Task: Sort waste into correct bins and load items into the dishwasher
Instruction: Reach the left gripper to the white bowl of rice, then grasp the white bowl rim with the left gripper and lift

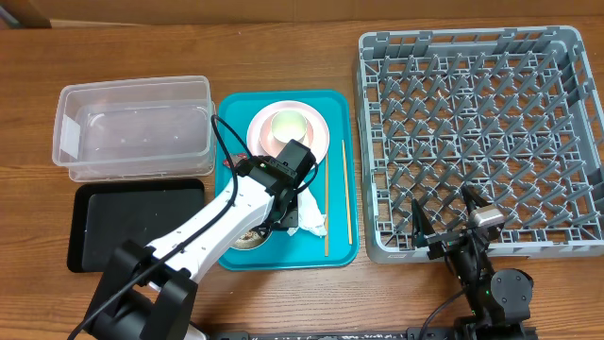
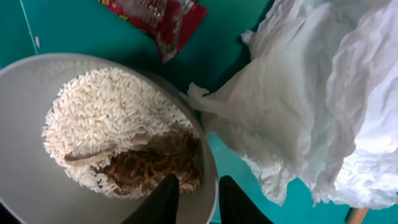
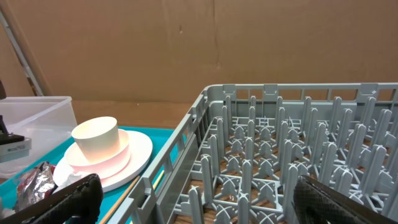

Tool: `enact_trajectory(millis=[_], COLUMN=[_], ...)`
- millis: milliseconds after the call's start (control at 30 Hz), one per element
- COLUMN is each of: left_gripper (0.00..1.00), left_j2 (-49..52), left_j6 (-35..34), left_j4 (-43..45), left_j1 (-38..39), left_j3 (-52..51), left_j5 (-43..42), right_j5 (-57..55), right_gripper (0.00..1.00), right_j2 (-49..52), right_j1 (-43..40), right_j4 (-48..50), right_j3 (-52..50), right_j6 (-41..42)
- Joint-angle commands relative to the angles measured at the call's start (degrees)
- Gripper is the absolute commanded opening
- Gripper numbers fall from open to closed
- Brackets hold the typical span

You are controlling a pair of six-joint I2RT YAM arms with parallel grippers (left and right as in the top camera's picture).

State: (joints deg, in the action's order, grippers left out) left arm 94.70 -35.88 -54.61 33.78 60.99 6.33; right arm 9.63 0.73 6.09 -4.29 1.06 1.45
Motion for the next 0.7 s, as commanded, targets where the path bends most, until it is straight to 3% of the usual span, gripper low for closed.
enact_trajectory(millis=[0, 667], left_gripper=[0.24, 0.23], left_j2=[0.81, 0.87], left_j6=[-0.04, 0.09], left_j4=[0.79, 2.86], left_j1=[0.39, 0.39], left_j3=[-0.63, -1.01], left_j5=[1.66, 3.28], right_j5=[-0.55, -0.55], right_gripper=[1.0, 1.0], right_j2=[-0.57, -0.57], right_j1=[0.33, 0.33], right_j4=[0.33, 0.33], right_j3=[-0.61, -0.61], right_j6=[-0.35, -0.35])
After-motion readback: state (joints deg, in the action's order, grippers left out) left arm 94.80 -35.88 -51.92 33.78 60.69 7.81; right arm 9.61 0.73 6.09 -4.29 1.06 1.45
